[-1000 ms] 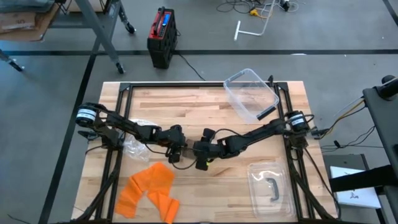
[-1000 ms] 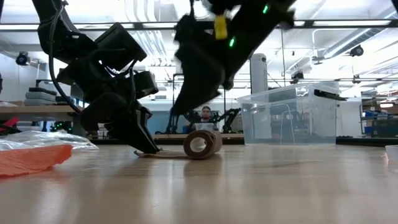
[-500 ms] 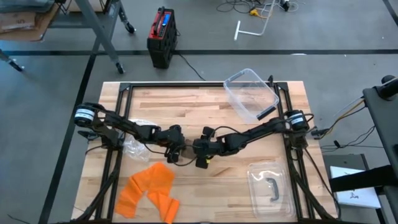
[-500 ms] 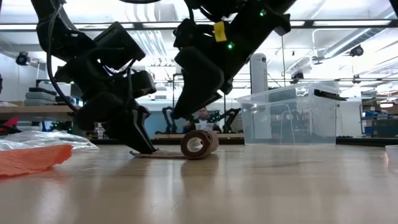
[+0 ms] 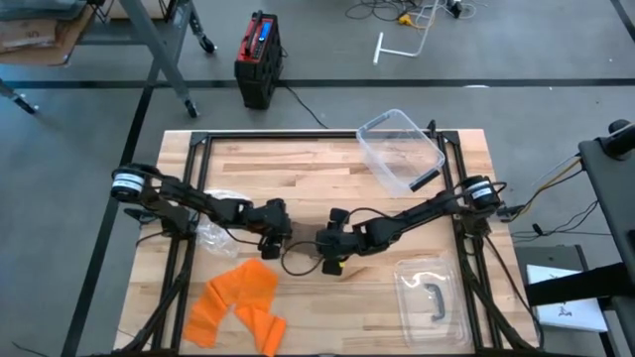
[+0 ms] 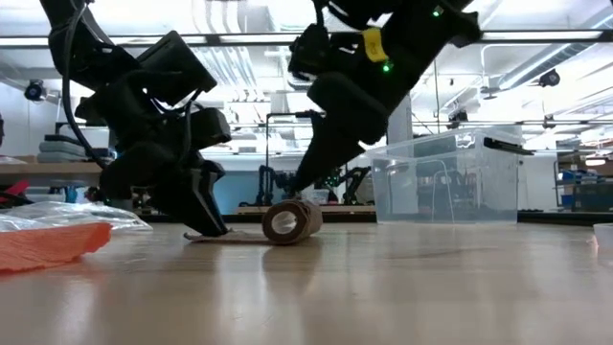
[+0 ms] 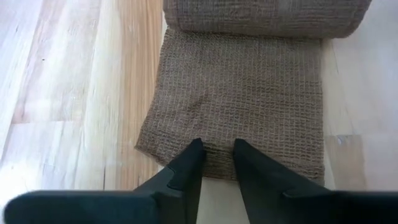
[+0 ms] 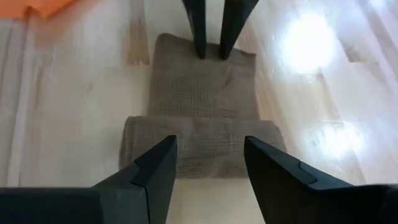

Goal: Roll bandage
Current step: Uncoil the brown bandage

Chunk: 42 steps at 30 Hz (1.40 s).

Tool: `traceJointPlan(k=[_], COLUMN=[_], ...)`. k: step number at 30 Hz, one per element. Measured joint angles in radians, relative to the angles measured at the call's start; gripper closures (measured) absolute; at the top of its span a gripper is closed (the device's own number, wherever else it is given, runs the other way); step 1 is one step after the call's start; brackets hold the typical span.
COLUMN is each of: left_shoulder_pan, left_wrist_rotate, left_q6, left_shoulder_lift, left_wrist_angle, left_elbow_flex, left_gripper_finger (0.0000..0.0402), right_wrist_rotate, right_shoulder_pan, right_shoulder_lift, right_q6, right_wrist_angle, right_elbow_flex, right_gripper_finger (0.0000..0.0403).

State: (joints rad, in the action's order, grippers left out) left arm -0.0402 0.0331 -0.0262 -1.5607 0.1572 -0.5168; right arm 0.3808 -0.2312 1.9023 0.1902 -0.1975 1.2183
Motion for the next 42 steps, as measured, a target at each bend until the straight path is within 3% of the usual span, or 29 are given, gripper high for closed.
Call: traceJointPlan(k=[6, 18, 26, 35, 42], left_shoulder_pan=[0.0, 0.002, 0.005, 0.036, 0.08], left_wrist_rotate=[0.001, -0.082, -0.115, -0.15, -0.235], left_q6=[-0.009, 0.055, 0.09, 0.136, 0.167], left_shoulder_lift=[0.037, 0.148, -0.018, -0.212, -0.305], left_wrist_angle=[0.042, 0.408, 0.732, 1.039, 1.097], left_elbow_flex=[0.034, 0.162, 0.188, 0.208, 0.187], left_gripper_finger=[0.0272, 0.0219, 0.0234, 0.0237, 0.0201], right_wrist_rotate=[0.039, 0.04, 0.042, 0.043, 0.065], right_shoulder_pan=[-0.01, -0.011, -0.011, -0.011, -0.011], right_shoulder_lift=[-0.049, -0.118, -0.124, -0.124, -0.12], right_q6=[0.0, 0.019, -0.053, -0.057, -0.061], right_wrist_angle=[0.013, 0.29, 0.441, 0.468, 0.472], right_elbow_flex=[-0.036, -0.204, -0.21, -0.211, -0.212], right_gripper_finger=[0.022, 0.022, 0.022, 0.022, 0.022])
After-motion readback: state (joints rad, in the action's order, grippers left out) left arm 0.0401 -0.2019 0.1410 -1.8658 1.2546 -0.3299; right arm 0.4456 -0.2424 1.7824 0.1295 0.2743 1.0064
